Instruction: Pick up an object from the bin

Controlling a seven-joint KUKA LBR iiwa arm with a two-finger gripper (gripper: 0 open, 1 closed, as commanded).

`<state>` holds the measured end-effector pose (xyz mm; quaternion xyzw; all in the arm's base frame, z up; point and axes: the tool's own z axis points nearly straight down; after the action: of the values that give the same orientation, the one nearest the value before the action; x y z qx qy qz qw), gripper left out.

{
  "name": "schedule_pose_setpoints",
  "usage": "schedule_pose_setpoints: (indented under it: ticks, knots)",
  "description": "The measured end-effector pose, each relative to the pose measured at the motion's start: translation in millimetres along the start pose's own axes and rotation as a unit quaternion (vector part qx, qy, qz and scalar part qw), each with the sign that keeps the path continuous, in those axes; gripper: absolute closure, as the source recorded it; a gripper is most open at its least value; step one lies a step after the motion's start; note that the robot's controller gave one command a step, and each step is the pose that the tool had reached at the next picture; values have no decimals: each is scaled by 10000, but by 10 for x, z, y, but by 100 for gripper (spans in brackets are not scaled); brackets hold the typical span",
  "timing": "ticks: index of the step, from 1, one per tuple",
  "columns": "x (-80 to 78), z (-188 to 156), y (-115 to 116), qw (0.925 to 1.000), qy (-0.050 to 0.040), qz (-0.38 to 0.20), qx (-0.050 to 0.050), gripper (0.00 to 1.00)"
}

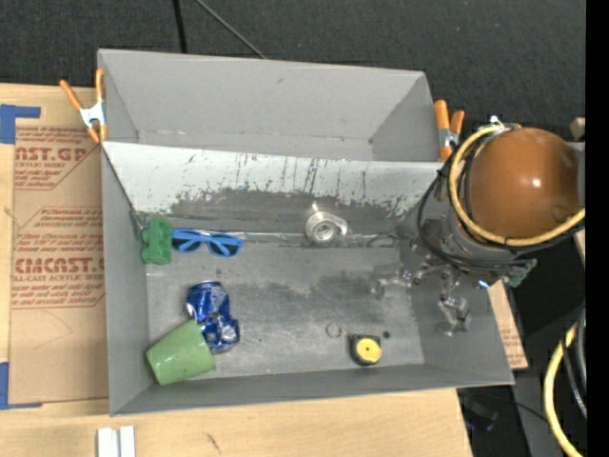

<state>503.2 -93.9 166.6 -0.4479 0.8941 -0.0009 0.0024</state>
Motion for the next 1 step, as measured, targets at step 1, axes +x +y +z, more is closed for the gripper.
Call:
schedule_pose_setpoints:
  ticks: [1]
  knots:
    - [-181,901,424,9997,10,-222,-48,0]
